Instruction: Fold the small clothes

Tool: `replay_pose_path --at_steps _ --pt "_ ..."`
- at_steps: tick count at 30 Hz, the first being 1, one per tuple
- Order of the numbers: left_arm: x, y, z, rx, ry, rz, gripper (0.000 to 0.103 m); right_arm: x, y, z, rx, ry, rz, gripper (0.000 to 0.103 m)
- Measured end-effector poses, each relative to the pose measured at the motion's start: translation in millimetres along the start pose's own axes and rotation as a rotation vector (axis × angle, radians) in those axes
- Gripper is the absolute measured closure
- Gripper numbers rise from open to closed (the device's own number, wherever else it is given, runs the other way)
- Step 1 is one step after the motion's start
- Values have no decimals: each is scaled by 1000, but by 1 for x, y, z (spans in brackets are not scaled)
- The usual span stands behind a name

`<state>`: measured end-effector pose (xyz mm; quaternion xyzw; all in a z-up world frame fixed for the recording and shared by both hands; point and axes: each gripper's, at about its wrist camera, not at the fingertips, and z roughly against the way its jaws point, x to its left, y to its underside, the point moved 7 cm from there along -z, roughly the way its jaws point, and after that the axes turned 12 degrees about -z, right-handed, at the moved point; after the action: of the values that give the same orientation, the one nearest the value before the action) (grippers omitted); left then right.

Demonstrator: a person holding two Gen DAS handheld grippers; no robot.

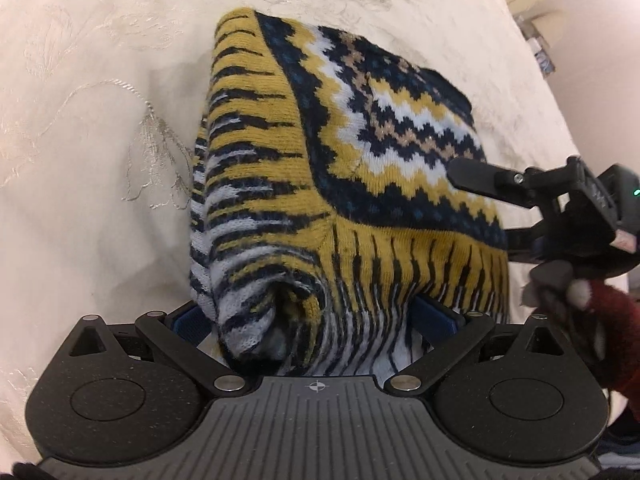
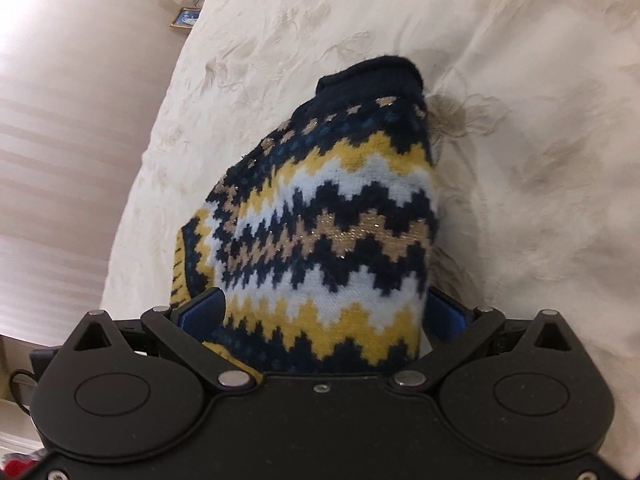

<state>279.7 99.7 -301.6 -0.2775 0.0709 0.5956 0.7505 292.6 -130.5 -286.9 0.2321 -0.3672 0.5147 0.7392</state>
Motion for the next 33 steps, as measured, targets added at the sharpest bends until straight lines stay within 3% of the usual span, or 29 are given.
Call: replay_pose_path --at_steps 3,5,6,7,9,10,13,19,27,30,33 --pt "10 1 6 -28 78 88 2 2 0 -6 18 -16 -13 0" --pt "15 -1 6 -24 158 126 14 3 2 -10 46 -26 -37 0" --pt "17 -1 6 -16 180 132 27 2 3 -10 54 -25 -45 0" --pt "18 -1 6 -5 182 126 32 4 4 -10 58 -26 -42 0" --pt "18 -2 8 10 190 96 41 6 7 -10 62 7 -13 23" --pt "15 -1 11 17 202 92 45 5 9 -10 63 50 20 45" --pt "11 -1 17 5 226 83 47 12 9 0 57 29 20 53" --pt "-33 23 27 33 278 12 48 23 21 27 50 72 62 54" --pt "-89 84 23 93 302 8 48 -2 28 52 120 139 64 53" --pt "-86 103 13 90 187 24 44 -17 33 56 128 159 62 47" --pt "-67 111 12 41 36 67 29 -27 35 55 103 221 102 28"
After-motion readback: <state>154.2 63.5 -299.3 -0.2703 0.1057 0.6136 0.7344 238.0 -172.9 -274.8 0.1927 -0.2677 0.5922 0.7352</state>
